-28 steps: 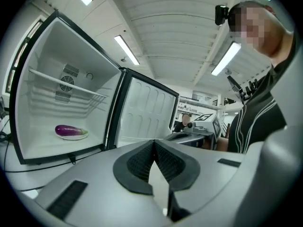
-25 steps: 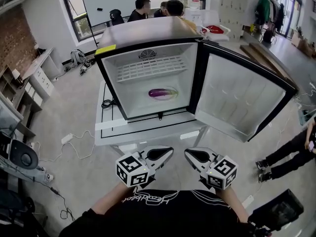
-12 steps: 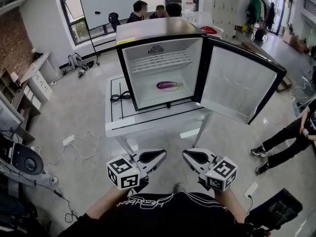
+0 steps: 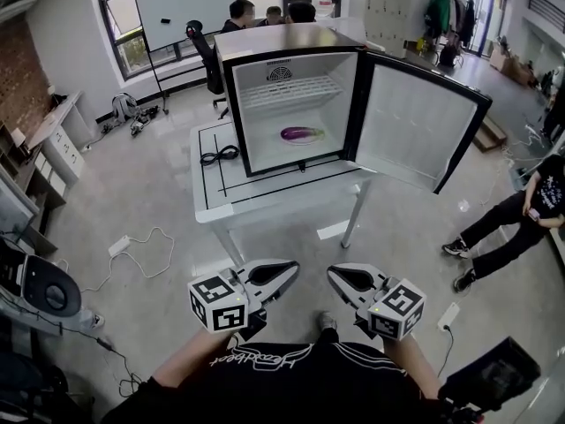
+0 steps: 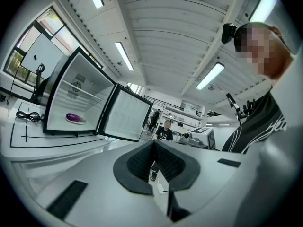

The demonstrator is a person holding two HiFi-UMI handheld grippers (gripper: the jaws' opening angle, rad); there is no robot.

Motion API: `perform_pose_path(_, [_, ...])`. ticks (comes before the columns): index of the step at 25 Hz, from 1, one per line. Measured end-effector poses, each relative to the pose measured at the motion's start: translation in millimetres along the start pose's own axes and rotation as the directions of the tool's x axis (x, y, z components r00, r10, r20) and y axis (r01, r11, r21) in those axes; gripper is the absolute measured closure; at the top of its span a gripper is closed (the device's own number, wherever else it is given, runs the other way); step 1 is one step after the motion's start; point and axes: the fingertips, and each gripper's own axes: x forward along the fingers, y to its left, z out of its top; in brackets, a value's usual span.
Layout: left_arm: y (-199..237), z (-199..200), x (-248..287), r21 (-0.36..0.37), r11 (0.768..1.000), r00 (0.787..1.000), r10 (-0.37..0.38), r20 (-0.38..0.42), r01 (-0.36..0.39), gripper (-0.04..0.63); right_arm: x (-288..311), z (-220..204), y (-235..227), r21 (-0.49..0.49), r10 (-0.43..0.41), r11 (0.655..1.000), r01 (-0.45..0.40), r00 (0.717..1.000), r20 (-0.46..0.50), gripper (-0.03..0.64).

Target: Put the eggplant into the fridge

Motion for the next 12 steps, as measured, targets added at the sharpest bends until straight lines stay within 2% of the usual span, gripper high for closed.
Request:
perform_pose_path(7, [-27, -6, -18, 0.044, 0.999, 1.000, -0.021, -0.011, 0.022, 0.588, -12, -7, 34, -0.032, -0.013, 0.999, 0.013, 1.000, 0.000, 0.609])
perform_pose_path(12, [-33, -8, -28, 0.040, 0.999, 1.000, -0.029, -0.008, 0.029, 0.588, -12, -1, 48, -0.013, -0.034, 0.999, 0.034, 0.999, 0.015, 0.609])
